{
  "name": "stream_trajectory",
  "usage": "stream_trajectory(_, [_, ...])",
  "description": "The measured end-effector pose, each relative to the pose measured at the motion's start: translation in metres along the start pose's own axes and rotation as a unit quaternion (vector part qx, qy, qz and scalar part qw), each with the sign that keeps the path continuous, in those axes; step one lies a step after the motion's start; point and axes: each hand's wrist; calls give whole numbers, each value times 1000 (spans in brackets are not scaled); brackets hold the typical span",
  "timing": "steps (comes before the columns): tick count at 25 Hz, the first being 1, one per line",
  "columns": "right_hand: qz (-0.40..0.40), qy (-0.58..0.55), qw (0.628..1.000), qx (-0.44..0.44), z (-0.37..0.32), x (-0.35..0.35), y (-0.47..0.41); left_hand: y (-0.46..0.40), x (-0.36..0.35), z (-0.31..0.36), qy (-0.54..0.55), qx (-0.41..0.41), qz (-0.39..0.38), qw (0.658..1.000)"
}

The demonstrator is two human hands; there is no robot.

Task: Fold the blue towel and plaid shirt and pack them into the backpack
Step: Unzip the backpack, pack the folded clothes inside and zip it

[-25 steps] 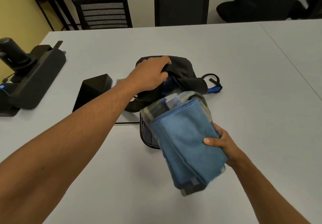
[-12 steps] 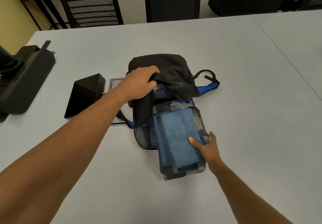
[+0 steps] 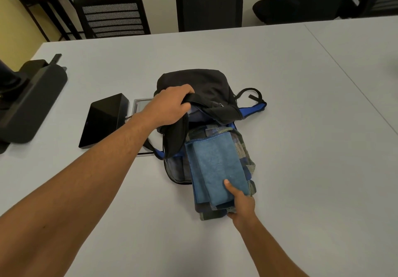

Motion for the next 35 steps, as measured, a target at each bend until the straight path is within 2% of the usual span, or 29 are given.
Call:
stream_trajectory(11, [-93, -54, 991, 81, 0, -9, 1, -1, 7, 6, 3, -16, 2, 1000])
stream_trajectory(19, [-259, -36, 960, 103, -35, -50, 20, -1, 29, 19, 14, -41, 47, 998])
stream_trajectory(21, [-248, -55, 963, 95, -32, -49, 10, -1, 35, 23, 23, -56, 52, 997])
stream_trajectory(25, [-48, -34, 995, 79, 1, -29, -17, 1, 33, 20, 39, -48, 52, 997])
stream_trajectory(26, [-25, -24, 996, 85, 5, -26, -19, 3, 31, 18, 45, -42, 54, 997])
stream_trajectory(30, [-80, -41, 991, 99, -6, -38, -18, 5, 27, 17, 59, -30, 51, 996])
stream_trajectory(35, [-152, -83, 977, 124, -35, -62, -26, 6, 33, 23, 58, -71, 39, 995])
Point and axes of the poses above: each hand's wrist, its own y-axis away from the middle knuckle, its own x-axis out of the back of the hand, z = x × y, and after that the axes turned 14 degrees about -x, right-handed
